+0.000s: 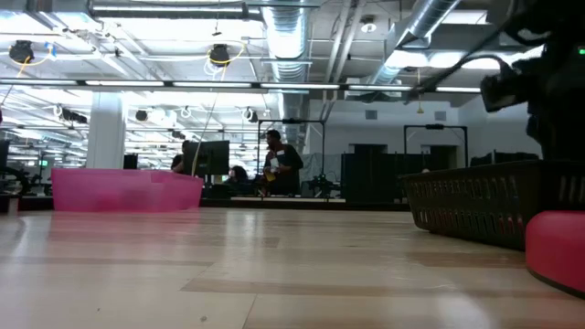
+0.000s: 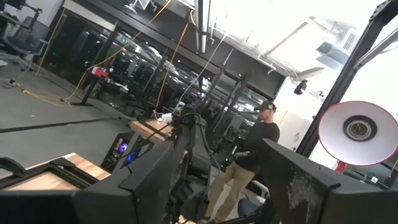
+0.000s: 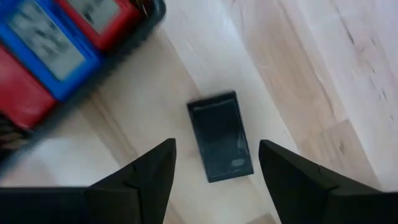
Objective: Pick & Place Office items
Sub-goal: Put the black digital timer into the black bin
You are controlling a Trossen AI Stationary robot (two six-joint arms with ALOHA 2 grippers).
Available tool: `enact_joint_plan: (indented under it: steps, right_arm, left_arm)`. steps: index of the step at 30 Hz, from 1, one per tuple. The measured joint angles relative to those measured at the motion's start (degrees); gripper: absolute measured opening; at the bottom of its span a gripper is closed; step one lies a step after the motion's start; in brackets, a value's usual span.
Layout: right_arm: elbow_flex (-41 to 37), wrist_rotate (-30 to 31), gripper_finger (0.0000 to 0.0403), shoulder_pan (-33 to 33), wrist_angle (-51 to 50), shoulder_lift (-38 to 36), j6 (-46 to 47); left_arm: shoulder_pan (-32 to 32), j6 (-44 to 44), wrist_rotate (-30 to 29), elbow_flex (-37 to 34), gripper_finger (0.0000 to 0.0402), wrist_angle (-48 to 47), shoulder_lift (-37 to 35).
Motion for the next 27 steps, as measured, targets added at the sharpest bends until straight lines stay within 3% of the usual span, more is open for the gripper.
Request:
enact_joint_plan:
  steps: [17,23,27]
  right_arm:
    - [0.4,-0.6,0.0224,2.8,6.7,18.9,-4.4]
    - [1.1,-2.6,0.0216,0.7,6.5,19.0,-3.0]
    - [1.0,-2.0,0.0185,-1.4,6.8,16.8,-3.0]
  left_arm:
    - [0.0,0.0,0.0,0.0,0.0232,0.2,0.0]
    - [0.0,-0.5,0.0,0.0,0.0232,0.4,0.0]
    - [0.0,-0.7,0.0,0.0,0.0232,0.4,0.0]
